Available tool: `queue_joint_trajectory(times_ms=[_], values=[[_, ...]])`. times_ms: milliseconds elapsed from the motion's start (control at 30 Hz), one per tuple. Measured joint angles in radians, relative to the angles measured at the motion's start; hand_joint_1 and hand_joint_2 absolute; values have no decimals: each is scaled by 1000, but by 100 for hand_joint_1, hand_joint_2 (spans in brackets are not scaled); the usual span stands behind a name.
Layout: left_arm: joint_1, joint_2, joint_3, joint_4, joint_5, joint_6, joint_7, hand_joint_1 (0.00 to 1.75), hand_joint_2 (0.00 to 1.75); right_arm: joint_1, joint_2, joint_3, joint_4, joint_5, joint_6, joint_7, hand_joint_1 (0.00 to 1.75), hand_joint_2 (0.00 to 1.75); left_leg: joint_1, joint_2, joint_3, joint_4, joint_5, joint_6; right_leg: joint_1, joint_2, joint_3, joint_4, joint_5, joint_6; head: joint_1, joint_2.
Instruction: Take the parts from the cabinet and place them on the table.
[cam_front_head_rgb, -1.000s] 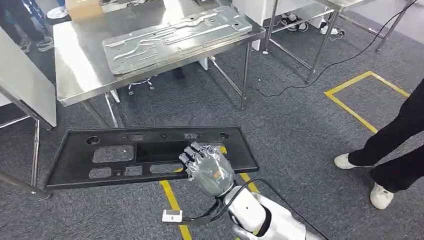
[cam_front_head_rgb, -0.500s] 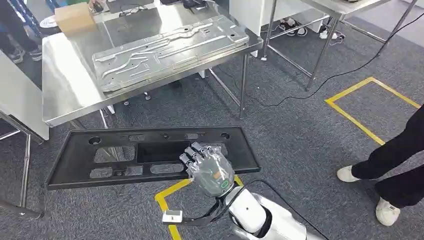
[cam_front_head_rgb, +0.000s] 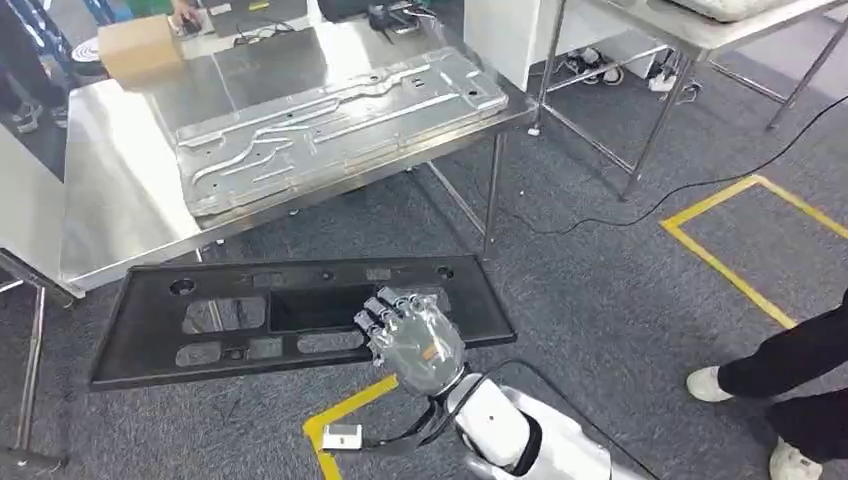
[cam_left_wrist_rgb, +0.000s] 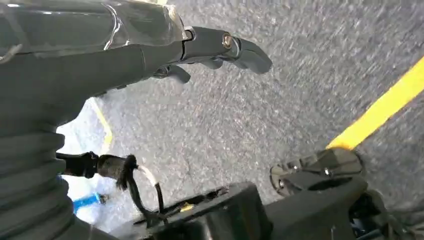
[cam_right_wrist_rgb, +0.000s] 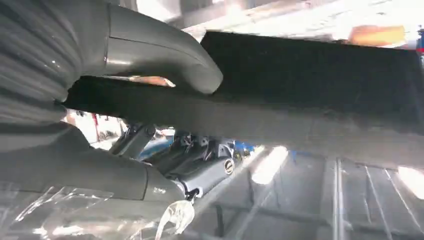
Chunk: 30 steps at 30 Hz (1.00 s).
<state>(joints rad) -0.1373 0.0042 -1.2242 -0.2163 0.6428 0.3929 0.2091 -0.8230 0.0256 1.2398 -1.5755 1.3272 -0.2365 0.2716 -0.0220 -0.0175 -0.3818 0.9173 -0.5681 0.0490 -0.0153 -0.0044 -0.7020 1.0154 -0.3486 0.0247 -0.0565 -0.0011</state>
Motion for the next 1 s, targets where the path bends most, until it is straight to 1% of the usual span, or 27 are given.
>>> queue_joint_trajectory(times_ms=[33, 67, 100, 133, 167, 233, 267, 300, 333, 367, 433, 467, 500, 533, 567, 600, 633, 667, 733, 767, 800, 833, 867, 900, 933, 967, 1000], values=[[1, 0, 0, 0, 0, 1, 0, 0, 175, -2, 0, 0, -1, 1, 0, 0, 175, 175, 3, 0, 7, 10, 10, -4, 0, 0, 2, -2, -11, -7, 0, 0], [1, 3, 0, 0, 0, 2, 0, 0, 175, -5, 0, 0, -1, 1, 0, 0, 175, 175, 4, 0, -9, 45, 20, -7, -6, 2, 13, -3, -17, -14, 0, 0], [-1, 3, 0, 0, 0, 2, 0, 0, 175, -6, 0, 0, -1, 2, 0, 2, 175, 175, 5, 2, -42, 105, 40, -14, -7, 6, 25, -6, -26, -21, -1, 0], [-3, 2, 0, 0, 0, 3, 0, 0, 175, -7, 0, 0, -1, 2, 0, 2, 175, 175, 7, 5, -94, 187, 50, -21, -7, 5, 37, -9, -35, -28, -1, 0], [-8, 2, 1, 0, 2, 3, -3, 0, 175, -8, 0, 0, -1, 2, 0, 2, 175, 175, 9, 5, -150, 263, 33, -25, -7, 5, 49, -10, -47, -30, -1, 0], [-20, 2, 1, 0, 3, 4, -3, 0, 175, -7, 0, 1, -1, 2, 0, 2, 175, 175, 12, 6, -232, 344, -65, -32, -7, 5, 82, -11, -75, -30, -1, 0], [-23, 2, 2, 0, 3, 5, -4, 0, 175, -7, -1, 1, 0, 2, 0, 2, 175, 175, 12, 7, -251, 345, -98, -33, -6, 6, 102, -11, -90, -29, -1, 0], [-25, 2, 2, 0, 3, 5, -4, 0, 175, -7, -1, 2, 1, 2, 0, 2, 175, 175, 11, 7, -257, 320, -107, -32, -5, 7, 123, -11, -105, -29, -1, 0], [-25, 2, 2, 0, 3, 5, -4, 0, 175, -7, -1, 2, 1, 2, 0, 2, 175, 175, 11, 7, -254, 267, -86, -27, -2, 9, 148, -11, -120, -27, -1, 0], [-25, 2, 2, 0, 3, 5, -4, 0, 175, -8, 0, 2, 1, 2, 0, 2, 175, 175, 8, 7, -249, 196, -23, -17, 3, 9, 171, -12, -136, -27, -1, 0], [-21, 4, 2, 0, 3, 5, -4, 0, 175, -8, -3, 2, 1, 2, 0, 2, 175, 175, -4, 3, -250, 70, 206, 16, 5, 10, 201, -15, -161, -24, 0, -1], [-24, 3, 2, 0, 3, 5, -4, 0, 175, -7, -2, 4, 3, 2, 0, 3, 175, 175, -10, 0, -242, 66, 193, 19, 3, 22, 208, -23, -167, -18, -1, 0], [-24, 2, 2, 0, 3, 5, -4, 0, 175, -8, -2, 4, 2, 3, -1, 4, 175, 175, -13, 5, -224, 53, 195, 16, 3, 22, 214, -26, -177, -15, 0, 0], [-23, 3, 2, 0, 3, 5, -3, 0, 175, -9, -2, 3, 0, 3, -2, 4, 175, 175, -16, 6, -215, 43, 189, 12, 1, 21, 222, -19, -173, -12, 0, 0], [-23, 2, 2, 0, 2, 5, -3, 0, 175, -12, 0, 3, 0, 4, -2, 5, 175, 175, -15, 8, -201, 38, 185, 15, 0, 21, 223, -8, -165, -7, 0, 0], [-22, 2, 2, 0, 3, 5, -3, 0, 175, -12, 2, 3, 0, 4, -2, 5, 175, 175, -8, 7, -178, 24, 183, 16, 1, 20, 199, 35, -156, -1, 0, 0], [-20, 2, 2, 0, 2, 5, -2, 0, 175, -12, 3, 3, 0, 5, -2, 5, 175, 175, -5, 8, -162, 16, 176, 24, 4, 17, 155, 113, -137, 0, 0, 0], [-17, 2, 2, 0, 2, 5, -1, 0, 175, -13, 3, 3, 0, 5, -4, 5, 175, 175, -4, 9, -152, 15, 167, 31, 5, 17, 103, 186, -143, 1, 1, 0], [-12, 0, 2, 0, 2, 5, -1, 0, 175, -9, -1, 3, 1, 5, -4, 6, 175, 175, 0, 5, -130, 14, 144, 32, 4, 16, 1, 292, -215, 5, 0, 0], [-10, -1, 2, 0, 2, 5, -1, 0, 175, -6, -2, 3, 1, 6, -4, 6, 175, 175, 2, 1, -117, 14, 133, 30, 4, 16, -33, 313, -248, 9, 1, 0], [-8, -2, 2, 0, 2, 4, -1, 0, 175, -4, -3, 3, 1, 9, -5, 5, 175, 175, 5, -3, -102, 14, 120, 27, 3, 16, -52, 300, -259, 12, 1, 0], [-6, -3, 1, 0, 2, 4, -1, 0, 175, -2, -3, 4, 1, 11, -5, 5, 175, 175, 9, -6, -84, 15, 105, 22, 2, 16, -52, 257, -246, 15, 1, 0], [-3, -4, 1, 0, 2, 3, -1, 0, 175, -2, -3, 4, 1, 12, -5, 6, 175, 175, 13, -8, -64, 15, 89, 16, -1, 15, -39, 190, -213, 19, 1, 0], [-1, -5, 1, 0, 2, 2, 0, 0, 175, -1, -3, 4, 1, 14, -5, 6, 175, 175, 19, -10, -41, 15, 70, 8, -7, 15, -16, 101, -142, 30, 1, 0], [3, -4, 1, 0, 2, 2, 0, 0, 175, 3, -4, 5, 2, 14, -5, 6, 175, 175, 15, -10, -38, 16, 50, -4, -18, 16, 1, 23, -42, 44, 1, 0], [3, 0, 1, 0, 3, 2, 1, 0, 175, 3, -9, 5, 3, 15, -7, 6, 175, 175, 10, -12, -23, 31, 25, -10, -23, 10, -5, -7, 21, 39, 2, -1], [-1, 0, 1, 0, 5, 2, 1, 0, 175, 2, -8, 7, 5, 16, -7, 7, 175, 175, 8, -10, -33, 17, 18, -11, -21, 11, -4, 3, -4, 15, 3, -1]])
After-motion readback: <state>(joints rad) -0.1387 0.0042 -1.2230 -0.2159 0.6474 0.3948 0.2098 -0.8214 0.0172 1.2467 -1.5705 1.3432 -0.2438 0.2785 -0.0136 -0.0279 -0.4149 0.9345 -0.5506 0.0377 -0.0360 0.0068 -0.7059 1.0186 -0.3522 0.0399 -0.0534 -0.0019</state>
